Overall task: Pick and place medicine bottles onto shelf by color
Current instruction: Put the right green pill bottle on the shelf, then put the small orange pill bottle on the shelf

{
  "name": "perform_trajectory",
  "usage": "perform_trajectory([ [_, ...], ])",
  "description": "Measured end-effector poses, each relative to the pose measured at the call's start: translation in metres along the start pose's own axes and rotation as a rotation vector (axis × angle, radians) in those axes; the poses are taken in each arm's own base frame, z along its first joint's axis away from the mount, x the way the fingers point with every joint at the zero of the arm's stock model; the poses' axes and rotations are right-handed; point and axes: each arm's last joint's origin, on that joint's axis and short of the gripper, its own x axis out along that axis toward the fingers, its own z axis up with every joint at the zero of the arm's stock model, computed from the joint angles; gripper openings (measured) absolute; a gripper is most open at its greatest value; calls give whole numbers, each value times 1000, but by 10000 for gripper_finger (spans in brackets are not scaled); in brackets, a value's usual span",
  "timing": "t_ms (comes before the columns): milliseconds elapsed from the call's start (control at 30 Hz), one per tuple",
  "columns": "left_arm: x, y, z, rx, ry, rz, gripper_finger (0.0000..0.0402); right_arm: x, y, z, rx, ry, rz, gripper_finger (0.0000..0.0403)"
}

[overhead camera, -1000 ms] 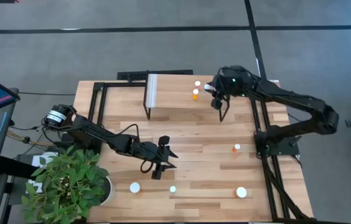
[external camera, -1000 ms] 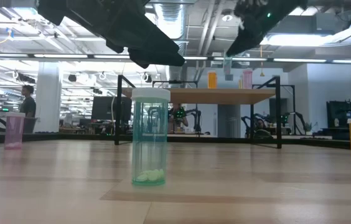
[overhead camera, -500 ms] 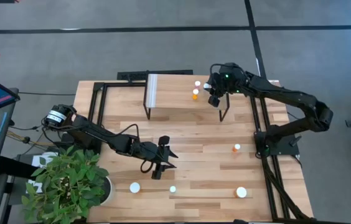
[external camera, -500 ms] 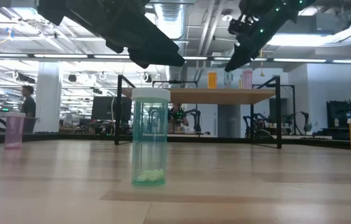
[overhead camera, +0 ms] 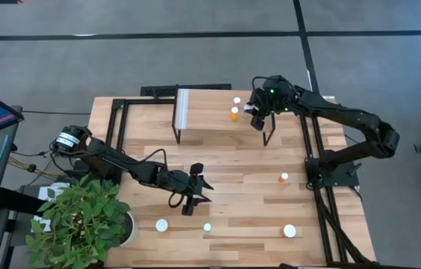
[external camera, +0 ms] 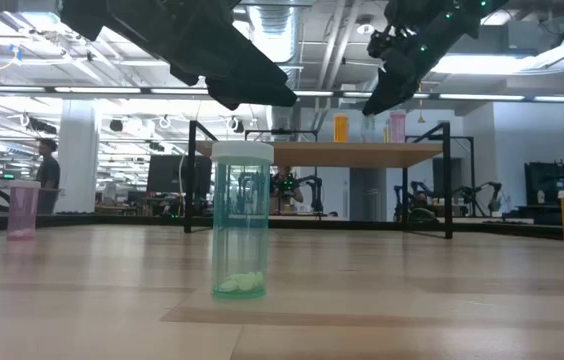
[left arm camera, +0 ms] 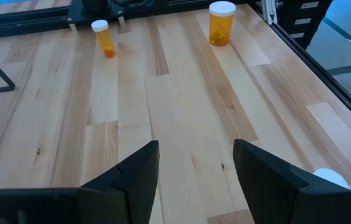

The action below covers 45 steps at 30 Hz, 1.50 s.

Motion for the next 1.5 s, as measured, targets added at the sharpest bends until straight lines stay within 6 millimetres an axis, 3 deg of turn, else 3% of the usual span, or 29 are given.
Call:
perform_trajectory([
  [267,0,0,0,0,0,0,194,-1,0,0,1,3,-12,178],
  [400,0,0,0,0,0,0,194,-14,-2,4,-20,-2,-30,182],
  [667,0,0,0,-1,0,0,194,-84,4,22,1,-42,-18,177],
  [833,0,0,0,-1,0,0,194,-123,26,5,33,9,69,173],
  [1033,0,1,0,-1,-1,34,194,-147,56,-23,116,233,202,173],
  [1233,0,1,2,-11,-22,49,194,-141,83,-57,158,361,287,172],
  [1500,0,1,3,-11,-28,48,194,-104,105,-116,184,595,244,172],
])
